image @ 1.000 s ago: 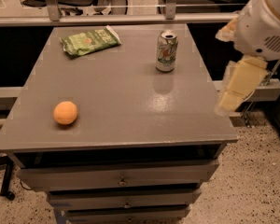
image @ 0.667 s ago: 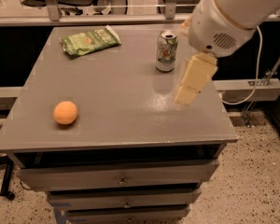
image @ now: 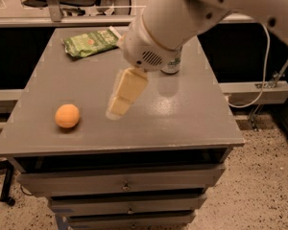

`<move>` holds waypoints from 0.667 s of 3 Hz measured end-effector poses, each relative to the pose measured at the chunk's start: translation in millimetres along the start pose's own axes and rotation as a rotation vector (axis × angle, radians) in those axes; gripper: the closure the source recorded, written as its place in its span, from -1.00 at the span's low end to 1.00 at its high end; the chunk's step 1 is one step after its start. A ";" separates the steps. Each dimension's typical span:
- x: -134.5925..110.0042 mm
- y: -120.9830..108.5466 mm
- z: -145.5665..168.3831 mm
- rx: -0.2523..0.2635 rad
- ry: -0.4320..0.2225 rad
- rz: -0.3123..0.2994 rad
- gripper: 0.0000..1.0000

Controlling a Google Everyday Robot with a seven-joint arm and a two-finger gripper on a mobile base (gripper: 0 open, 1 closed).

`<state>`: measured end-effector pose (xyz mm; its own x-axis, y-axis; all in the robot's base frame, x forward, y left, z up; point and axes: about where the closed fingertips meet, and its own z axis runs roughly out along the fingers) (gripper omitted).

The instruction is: Move orange near green jalapeno chip bag

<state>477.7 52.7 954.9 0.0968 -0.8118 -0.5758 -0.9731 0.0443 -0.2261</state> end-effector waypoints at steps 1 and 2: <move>-16.0 13.3 47.8 -0.048 -0.086 0.004 -1.00; -26.7 21.1 88.6 -0.083 -0.160 0.030 -1.00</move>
Offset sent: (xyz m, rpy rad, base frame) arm 0.0002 0.1110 -0.0950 0.2488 0.1331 0.0742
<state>473.1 126.9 895.9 0.0936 -0.7074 -0.7006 -0.9893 0.0132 -0.1455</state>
